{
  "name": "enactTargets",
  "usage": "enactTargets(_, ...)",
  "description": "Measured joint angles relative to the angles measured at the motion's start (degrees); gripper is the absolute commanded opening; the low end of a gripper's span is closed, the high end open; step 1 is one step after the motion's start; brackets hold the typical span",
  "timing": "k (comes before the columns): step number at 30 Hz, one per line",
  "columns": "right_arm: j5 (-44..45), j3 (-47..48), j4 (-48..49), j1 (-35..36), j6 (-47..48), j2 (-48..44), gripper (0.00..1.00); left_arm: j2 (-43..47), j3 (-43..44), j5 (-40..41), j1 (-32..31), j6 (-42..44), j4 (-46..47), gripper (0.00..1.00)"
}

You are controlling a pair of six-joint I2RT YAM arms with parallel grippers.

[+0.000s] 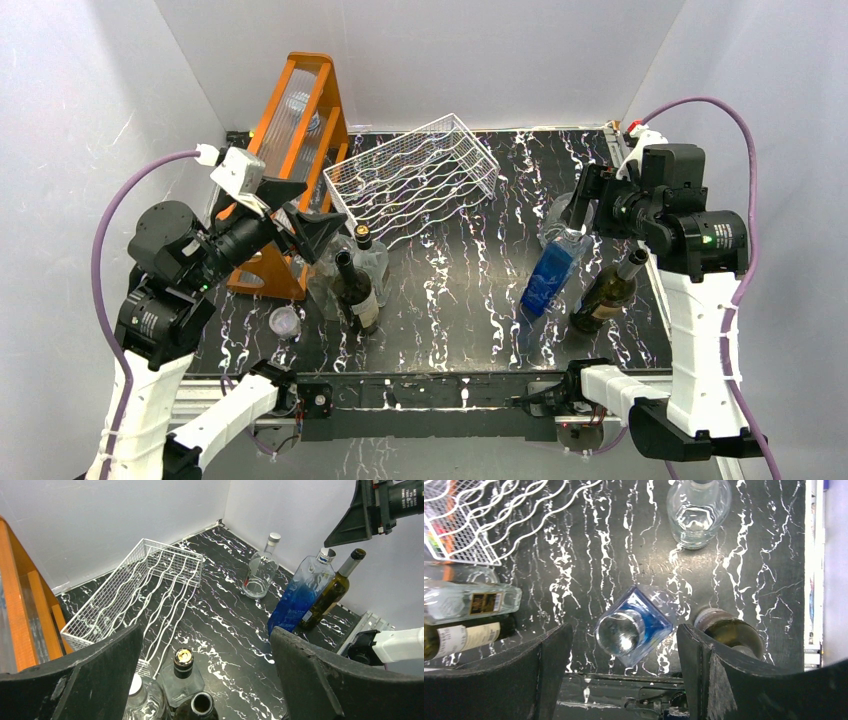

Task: Put the wine bottle on the wine rack

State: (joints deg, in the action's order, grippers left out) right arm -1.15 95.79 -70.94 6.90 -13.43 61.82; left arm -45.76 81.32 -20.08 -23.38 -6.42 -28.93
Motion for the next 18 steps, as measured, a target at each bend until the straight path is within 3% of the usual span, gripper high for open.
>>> enactTargets(8, 3.28, -3.34, 0.66, 0.55, -0.39, 0.26, 0.83, -4.15, -0.63, -1.44, 0.00, -0.20, 4.85, 0.98)
enactTargets(18, 10.49, -6.34, 5.01, 0.63, -9.01, -0.13, 0.82, -6.60, -5.33, -1.77, 0.00, -0.20, 10.21, 0.98)
